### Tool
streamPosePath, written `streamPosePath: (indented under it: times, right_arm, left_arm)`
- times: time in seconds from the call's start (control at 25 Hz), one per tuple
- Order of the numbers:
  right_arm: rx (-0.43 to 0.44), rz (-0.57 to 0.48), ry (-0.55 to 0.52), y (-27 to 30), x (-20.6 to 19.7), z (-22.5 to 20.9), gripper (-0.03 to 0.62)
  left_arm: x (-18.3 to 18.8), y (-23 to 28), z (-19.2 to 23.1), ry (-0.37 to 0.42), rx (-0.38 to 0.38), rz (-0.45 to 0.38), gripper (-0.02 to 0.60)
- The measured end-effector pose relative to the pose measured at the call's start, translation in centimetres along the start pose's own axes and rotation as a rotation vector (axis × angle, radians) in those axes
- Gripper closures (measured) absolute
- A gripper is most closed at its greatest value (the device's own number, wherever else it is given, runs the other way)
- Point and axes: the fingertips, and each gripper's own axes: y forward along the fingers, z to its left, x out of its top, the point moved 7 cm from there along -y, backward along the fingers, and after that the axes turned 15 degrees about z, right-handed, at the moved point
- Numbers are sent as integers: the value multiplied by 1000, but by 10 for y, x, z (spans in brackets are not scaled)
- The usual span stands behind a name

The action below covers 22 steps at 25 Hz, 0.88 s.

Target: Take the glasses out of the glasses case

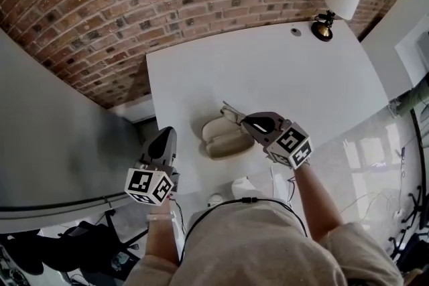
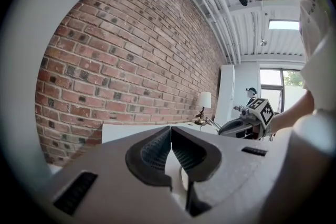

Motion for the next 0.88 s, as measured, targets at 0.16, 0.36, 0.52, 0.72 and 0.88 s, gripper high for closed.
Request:
streamPosePath:
  times: [0.16,0.36,0.52,0.72,0.88]
  right_arm:
    - [-29,-54,50,-11,5,-3,572]
    - [-68,-113,84,-23,11,-6,572]
    - [-100,-149,105,-32,15,-8,572]
    - [-135,-190,130,-43,17,-13,572]
    - [-159,-218,145,-51,19,-17,572]
  left_arm:
    - [6,-4,0,22,14,-18,575]
    - [14,-7,-1,37,26,-34,575]
    - [19,-10,-1,51,31,-49,575]
    - [25,-11,-1,64,38,-63,575]
    - [30,-12,-4,72,43,-71,575]
